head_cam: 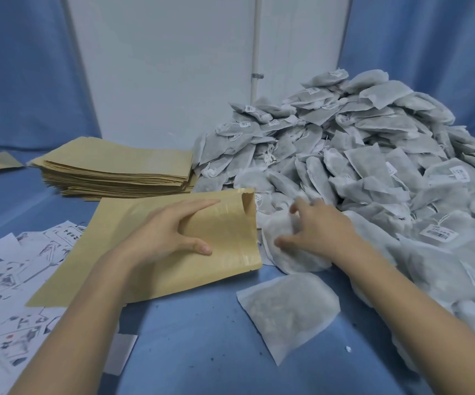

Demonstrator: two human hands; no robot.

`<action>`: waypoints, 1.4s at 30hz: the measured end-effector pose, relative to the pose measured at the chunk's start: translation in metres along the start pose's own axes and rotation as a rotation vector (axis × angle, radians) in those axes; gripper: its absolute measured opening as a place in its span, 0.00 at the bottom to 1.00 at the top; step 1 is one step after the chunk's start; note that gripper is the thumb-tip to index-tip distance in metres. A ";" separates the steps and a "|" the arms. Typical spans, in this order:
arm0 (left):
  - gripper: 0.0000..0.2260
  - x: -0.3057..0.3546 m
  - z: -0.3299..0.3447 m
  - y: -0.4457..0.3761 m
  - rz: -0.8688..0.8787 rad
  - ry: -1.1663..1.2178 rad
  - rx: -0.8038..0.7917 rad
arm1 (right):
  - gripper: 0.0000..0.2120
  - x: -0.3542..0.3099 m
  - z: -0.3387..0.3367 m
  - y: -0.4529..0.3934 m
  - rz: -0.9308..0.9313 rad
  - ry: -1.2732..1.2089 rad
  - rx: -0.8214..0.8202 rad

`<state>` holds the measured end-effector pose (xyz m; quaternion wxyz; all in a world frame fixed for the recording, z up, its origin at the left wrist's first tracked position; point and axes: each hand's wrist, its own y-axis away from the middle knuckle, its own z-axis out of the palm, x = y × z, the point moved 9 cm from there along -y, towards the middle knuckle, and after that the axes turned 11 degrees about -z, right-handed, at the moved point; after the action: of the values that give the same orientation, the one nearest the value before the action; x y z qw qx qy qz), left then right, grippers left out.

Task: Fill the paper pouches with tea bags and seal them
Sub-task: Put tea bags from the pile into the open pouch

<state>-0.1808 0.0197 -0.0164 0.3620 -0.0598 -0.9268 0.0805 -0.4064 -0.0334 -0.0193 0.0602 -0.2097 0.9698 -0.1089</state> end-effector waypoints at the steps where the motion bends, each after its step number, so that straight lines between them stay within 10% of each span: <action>1: 0.36 0.000 0.001 0.000 -0.008 0.001 -0.005 | 0.33 0.009 0.011 0.003 0.051 0.017 -0.062; 9: 0.37 0.001 -0.001 0.004 -0.019 -0.027 0.017 | 0.21 0.030 -0.022 0.010 0.068 -0.606 0.300; 16: 0.37 0.013 0.004 0.010 0.085 0.024 0.006 | 0.04 -0.068 0.002 -0.023 -0.262 -0.623 -0.070; 24: 0.39 0.008 0.009 0.005 0.099 0.047 -0.018 | 0.17 -0.105 0.068 -0.048 -0.145 -0.672 -0.428; 29: 0.37 0.003 0.003 0.002 0.092 0.046 -0.029 | 0.09 -0.117 0.046 -0.035 -0.278 -0.987 -0.457; 33: 0.37 -0.005 -0.005 0.004 0.069 0.050 -0.007 | 0.06 -0.083 0.007 -0.021 -0.453 -0.765 -0.153; 38: 0.37 -0.007 -0.007 0.004 0.053 0.054 -0.008 | 0.16 -0.047 0.031 0.032 -0.457 -0.587 -0.638; 42: 0.37 -0.008 -0.006 0.004 0.052 0.062 -0.004 | 0.22 -0.041 0.045 0.040 -0.474 -0.330 -0.649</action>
<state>-0.1709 0.0227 -0.0178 0.3881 -0.0870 -0.9134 0.0861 -0.3774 0.0114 -0.0690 0.1186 -0.4494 0.8561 0.2258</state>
